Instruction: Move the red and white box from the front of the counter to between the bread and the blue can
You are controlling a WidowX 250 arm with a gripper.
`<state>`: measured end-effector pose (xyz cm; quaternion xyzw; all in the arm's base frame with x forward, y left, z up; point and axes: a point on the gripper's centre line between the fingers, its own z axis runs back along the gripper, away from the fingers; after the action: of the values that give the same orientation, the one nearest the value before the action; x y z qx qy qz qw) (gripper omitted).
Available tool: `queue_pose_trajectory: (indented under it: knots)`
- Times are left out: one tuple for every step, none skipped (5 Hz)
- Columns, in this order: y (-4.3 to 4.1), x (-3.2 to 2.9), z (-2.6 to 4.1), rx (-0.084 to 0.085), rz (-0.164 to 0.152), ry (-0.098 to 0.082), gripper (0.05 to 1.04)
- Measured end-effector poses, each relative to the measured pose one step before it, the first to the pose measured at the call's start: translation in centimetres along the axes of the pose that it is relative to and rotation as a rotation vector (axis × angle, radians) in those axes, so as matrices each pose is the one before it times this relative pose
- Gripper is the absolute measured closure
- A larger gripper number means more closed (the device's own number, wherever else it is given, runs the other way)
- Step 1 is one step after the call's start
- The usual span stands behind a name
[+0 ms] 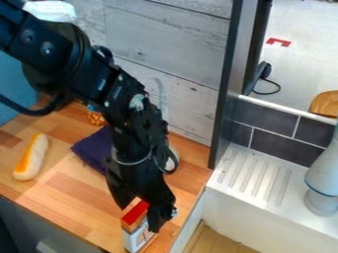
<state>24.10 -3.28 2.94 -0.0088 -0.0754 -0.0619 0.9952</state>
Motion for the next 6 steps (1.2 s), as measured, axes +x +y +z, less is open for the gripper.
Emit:
queue_pose_trajectory:
  knots:
    - [-0.032,-0.098,-0.42,0.0,0.0078,0.0107,0.41]
    - [0.1,0.001,0.0,0.0063,-0.0056,0.0,0.681]
    - [0.001,-0.079,0.035,0.0,-0.0015,0.0046,0.705]
    - [0.506,0.61,2.177,-0.0184,0.007,-0.0454,0.705]
    - [2.981,1.56,2.225,-0.011,0.0766,-0.0536,0.705]
    - [3.981,1.45,1.69,0.0048,0.1026,-0.0482,0.705]
